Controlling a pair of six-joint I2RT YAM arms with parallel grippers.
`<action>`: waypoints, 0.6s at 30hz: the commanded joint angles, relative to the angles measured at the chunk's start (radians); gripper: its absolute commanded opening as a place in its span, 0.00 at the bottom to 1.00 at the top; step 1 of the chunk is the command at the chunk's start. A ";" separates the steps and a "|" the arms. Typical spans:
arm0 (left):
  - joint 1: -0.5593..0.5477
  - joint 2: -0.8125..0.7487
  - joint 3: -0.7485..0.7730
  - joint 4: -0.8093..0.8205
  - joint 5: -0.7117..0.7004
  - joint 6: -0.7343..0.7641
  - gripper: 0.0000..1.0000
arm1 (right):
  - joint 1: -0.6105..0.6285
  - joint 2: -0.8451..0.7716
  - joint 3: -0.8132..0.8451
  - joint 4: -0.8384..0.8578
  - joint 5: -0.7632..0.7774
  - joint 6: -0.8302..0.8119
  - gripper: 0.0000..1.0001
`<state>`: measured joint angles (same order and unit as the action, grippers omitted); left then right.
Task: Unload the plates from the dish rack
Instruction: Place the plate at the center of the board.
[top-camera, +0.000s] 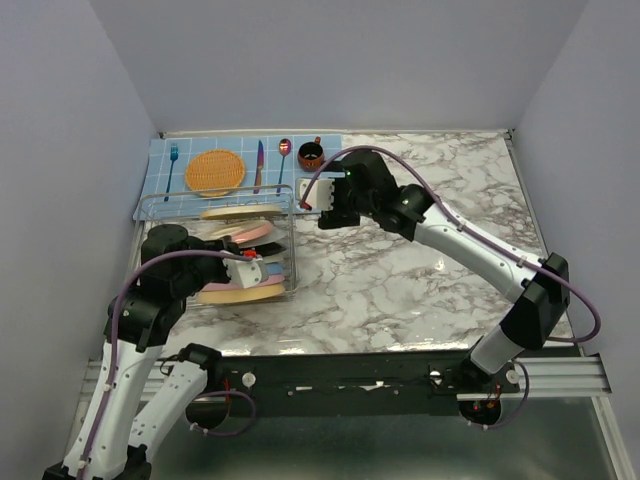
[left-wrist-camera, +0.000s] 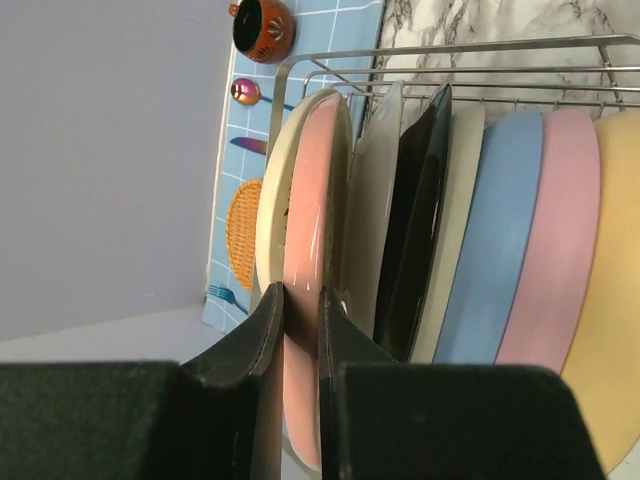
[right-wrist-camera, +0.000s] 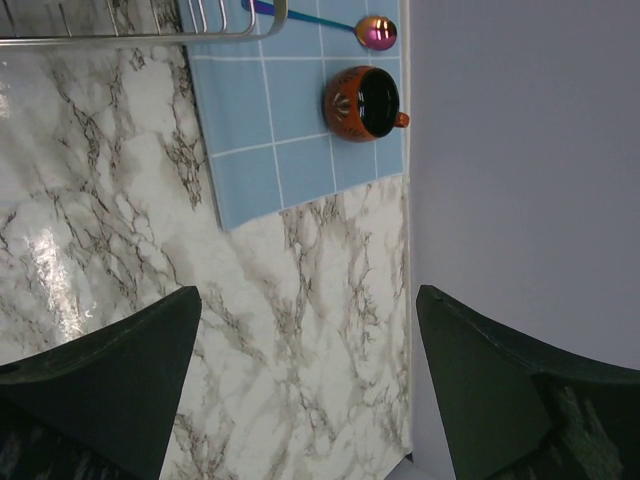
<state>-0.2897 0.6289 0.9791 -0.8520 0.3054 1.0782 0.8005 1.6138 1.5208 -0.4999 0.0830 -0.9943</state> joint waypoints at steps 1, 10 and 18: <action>-0.006 -0.037 0.035 -0.070 0.097 0.048 0.00 | 0.057 0.014 -0.013 0.067 0.008 -0.044 0.97; -0.006 -0.126 -0.040 -0.047 0.080 0.127 0.00 | 0.166 0.029 -0.002 0.147 -0.057 0.121 0.94; -0.006 -0.161 -0.111 -0.022 0.078 0.124 0.00 | 0.287 0.049 0.007 0.138 -0.009 0.194 0.93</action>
<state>-0.2901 0.4904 0.9024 -0.8715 0.3271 1.2129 1.0302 1.6466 1.5028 -0.3687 0.0566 -0.8726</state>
